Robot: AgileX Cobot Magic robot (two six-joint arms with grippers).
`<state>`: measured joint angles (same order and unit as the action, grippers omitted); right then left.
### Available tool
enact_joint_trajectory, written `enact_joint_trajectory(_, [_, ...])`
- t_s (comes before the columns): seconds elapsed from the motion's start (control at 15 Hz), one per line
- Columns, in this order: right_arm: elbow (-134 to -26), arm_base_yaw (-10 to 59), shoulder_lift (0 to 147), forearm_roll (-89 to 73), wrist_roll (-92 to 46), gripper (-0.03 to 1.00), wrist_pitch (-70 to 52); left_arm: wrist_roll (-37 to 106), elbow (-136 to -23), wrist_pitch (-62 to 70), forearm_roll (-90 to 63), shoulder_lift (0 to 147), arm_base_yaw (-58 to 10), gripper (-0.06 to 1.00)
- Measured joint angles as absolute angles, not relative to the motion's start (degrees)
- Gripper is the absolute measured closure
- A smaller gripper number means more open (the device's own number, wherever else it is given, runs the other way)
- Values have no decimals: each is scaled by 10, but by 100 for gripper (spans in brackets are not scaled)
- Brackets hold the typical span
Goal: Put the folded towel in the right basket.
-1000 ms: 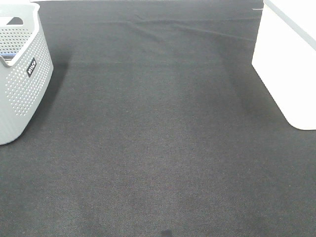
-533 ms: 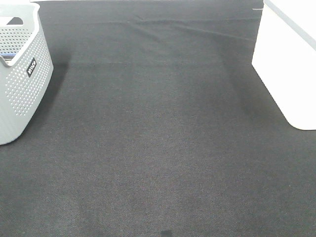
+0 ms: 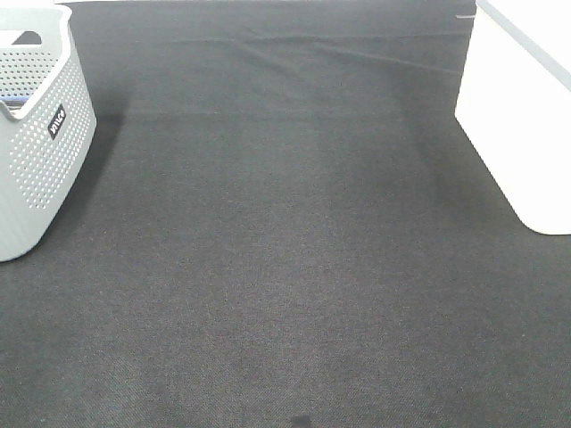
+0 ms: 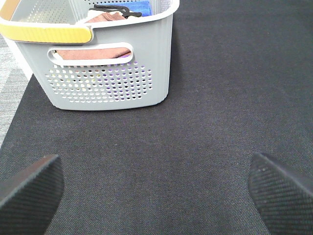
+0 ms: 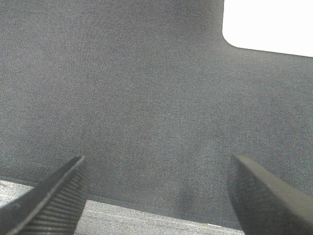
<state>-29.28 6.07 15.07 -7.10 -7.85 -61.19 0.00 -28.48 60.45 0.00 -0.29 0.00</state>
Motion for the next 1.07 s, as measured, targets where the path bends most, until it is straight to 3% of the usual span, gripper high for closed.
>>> enact_joint_trajectory(0.47, [-293,15,0,-82,-78,23,-612,0,-285,604,0,-3,0,-3])
enact_joint_trajectory(1.07, [-290,-23,-3,-96,-78,23,-612,0,-285,604,0,-3,0,-3])
